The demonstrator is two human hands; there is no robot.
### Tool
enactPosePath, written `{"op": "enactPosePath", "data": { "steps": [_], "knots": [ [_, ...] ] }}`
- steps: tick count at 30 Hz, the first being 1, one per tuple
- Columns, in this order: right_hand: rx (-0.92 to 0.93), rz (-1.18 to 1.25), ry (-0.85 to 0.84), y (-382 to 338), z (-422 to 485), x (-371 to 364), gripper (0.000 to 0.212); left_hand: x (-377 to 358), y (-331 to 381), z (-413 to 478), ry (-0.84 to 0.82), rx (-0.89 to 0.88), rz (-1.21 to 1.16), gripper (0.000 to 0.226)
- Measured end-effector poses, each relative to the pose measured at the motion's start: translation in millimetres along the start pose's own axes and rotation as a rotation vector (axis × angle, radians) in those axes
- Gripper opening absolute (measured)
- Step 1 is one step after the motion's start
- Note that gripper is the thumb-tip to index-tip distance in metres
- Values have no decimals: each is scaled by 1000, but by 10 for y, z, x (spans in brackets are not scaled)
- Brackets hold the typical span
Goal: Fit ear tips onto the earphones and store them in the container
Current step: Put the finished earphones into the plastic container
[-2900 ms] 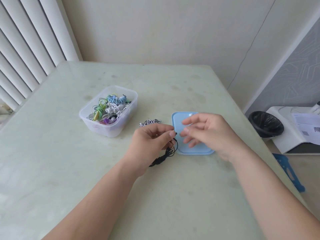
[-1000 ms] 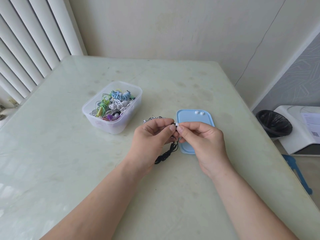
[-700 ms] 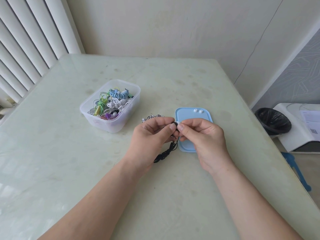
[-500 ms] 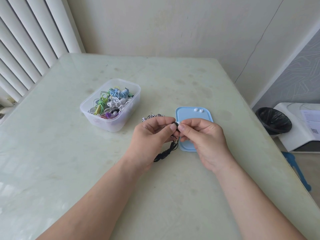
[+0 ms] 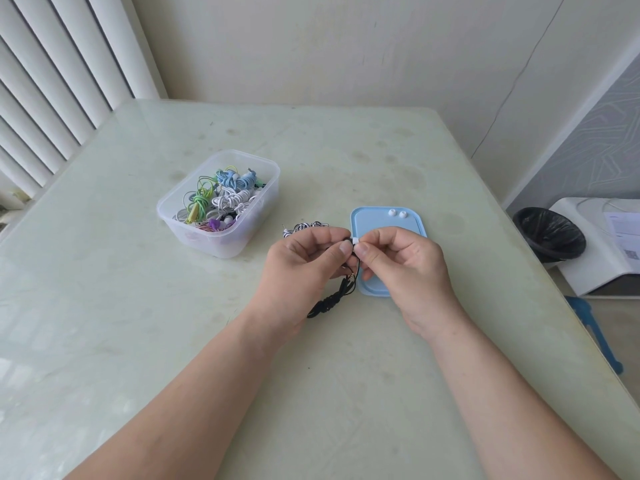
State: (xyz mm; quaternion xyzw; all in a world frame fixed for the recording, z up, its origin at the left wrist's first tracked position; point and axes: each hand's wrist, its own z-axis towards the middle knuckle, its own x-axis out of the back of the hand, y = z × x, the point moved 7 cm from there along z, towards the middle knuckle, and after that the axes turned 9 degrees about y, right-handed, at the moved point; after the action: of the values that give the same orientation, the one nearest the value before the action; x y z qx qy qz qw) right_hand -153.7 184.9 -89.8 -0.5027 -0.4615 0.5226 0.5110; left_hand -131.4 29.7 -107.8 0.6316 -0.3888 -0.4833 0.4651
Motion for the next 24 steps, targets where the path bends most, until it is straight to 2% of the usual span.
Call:
{"op": "enactPosePath", "data": {
  "steps": [8,13,16,22,24],
  "knots": [
    [62,-18,12,-20,-21,9,16,24,-28,10,30,25,-50,9],
    [55,4,25,-14,-9,62,12,9,-49,13,0,49,-51,11],
    [84,-38,6,-29,1,65,17,5,-51,16,-22,69,-54,12],
    [323,-296,-51,-190,18,74,33,-25,-66,1,-89,109,-36,12],
    [414,-379,-110,-239,6,50,30,-38,-69,-8,-110,114,-14,13]
  ]
}}
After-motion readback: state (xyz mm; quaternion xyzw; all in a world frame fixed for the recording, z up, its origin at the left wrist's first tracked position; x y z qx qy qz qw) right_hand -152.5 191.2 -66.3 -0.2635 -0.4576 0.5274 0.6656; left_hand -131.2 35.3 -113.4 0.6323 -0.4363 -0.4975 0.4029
